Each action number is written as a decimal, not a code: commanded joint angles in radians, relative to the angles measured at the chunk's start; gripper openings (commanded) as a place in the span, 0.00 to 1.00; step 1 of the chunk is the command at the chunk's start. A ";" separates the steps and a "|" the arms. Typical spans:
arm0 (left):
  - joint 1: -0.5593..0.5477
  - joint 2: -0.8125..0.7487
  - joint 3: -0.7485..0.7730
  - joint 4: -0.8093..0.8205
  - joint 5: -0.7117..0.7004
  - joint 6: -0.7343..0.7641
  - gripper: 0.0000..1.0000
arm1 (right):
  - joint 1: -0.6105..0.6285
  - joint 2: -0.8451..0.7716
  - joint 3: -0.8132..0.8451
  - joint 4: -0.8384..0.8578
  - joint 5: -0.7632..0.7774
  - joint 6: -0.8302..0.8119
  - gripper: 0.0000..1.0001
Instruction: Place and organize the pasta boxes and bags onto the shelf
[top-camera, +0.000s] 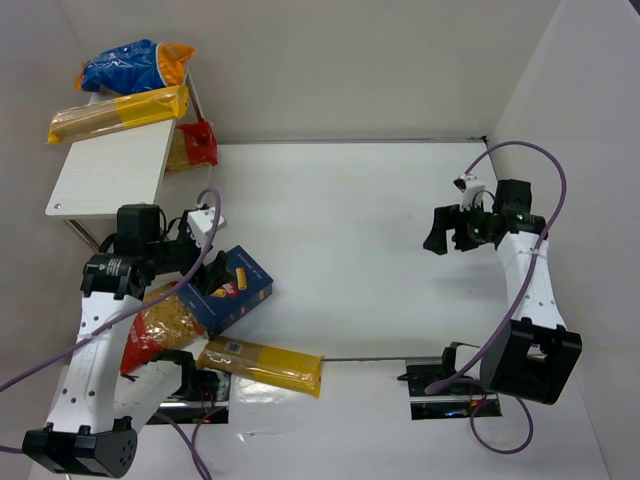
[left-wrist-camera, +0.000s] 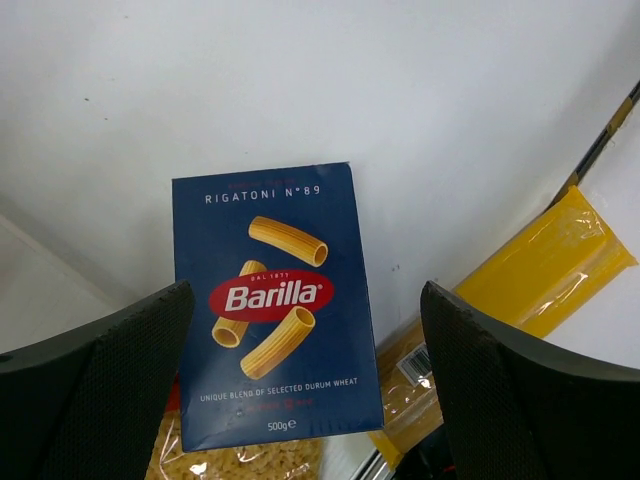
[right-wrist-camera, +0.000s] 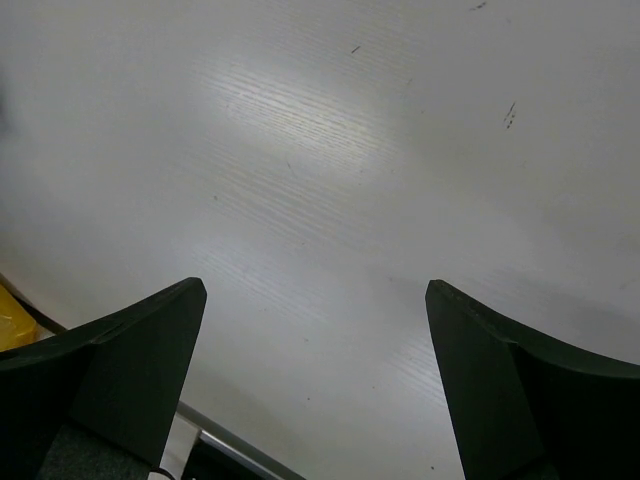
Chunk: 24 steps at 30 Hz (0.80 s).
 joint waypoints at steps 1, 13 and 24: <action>0.006 -0.026 0.036 -0.010 0.012 -0.010 1.00 | 0.009 0.021 0.038 -0.018 -0.029 -0.024 0.99; -0.003 0.030 0.229 -0.050 0.163 -0.019 1.00 | 0.052 0.067 0.056 -0.067 -0.069 -0.090 0.99; -0.003 0.058 0.235 -0.015 0.114 -0.031 1.00 | 0.316 0.181 0.100 -0.164 -0.006 -0.197 0.99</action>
